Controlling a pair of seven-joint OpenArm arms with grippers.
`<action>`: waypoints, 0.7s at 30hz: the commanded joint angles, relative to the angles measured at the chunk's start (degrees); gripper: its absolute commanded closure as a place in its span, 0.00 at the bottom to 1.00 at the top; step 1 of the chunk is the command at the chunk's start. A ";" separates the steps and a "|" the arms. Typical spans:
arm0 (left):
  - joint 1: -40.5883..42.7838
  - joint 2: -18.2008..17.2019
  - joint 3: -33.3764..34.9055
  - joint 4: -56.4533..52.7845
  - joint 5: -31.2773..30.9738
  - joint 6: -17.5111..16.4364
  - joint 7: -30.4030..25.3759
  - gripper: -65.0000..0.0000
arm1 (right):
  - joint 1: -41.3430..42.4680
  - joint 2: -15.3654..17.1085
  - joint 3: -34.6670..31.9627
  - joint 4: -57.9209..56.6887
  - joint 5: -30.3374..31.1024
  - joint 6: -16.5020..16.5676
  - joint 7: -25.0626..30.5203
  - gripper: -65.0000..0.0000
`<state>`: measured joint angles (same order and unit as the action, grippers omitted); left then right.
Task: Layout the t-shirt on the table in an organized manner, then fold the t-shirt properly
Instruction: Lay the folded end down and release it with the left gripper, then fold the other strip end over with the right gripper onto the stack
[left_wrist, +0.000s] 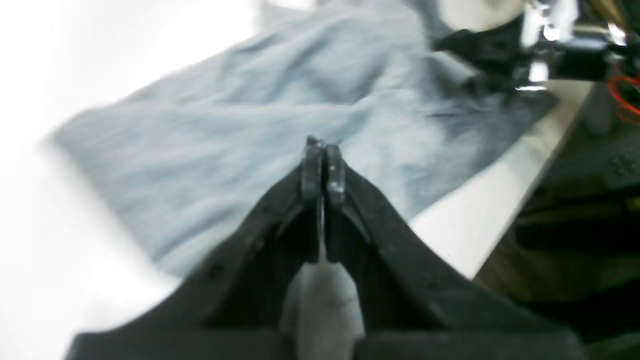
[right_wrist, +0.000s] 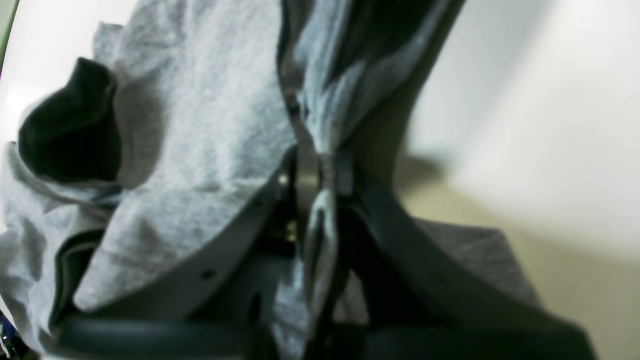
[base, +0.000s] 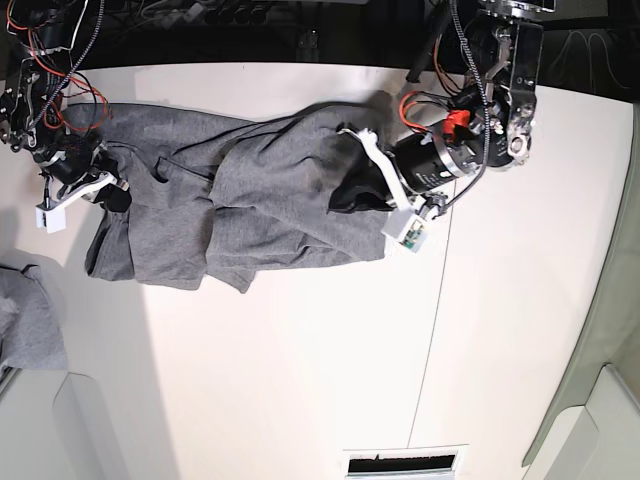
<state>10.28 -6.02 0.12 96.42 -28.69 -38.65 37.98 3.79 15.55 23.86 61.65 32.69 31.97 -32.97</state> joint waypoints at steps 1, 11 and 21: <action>-0.46 -0.35 -1.31 0.90 -1.97 -0.57 -0.52 0.98 | 0.79 0.94 0.17 0.59 -0.33 -0.02 0.44 1.00; -0.24 -2.93 -9.79 -11.34 0.28 4.98 -1.22 0.98 | 0.76 0.46 0.11 9.46 -0.07 -0.04 -0.57 1.00; -0.28 -0.68 -1.27 -25.29 1.60 5.01 -6.38 0.98 | 0.61 -6.45 -4.87 25.68 6.80 -0.04 -8.63 1.00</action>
<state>9.50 -6.72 -1.52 71.50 -30.46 -35.22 27.51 3.49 8.75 18.81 86.30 38.02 31.51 -42.81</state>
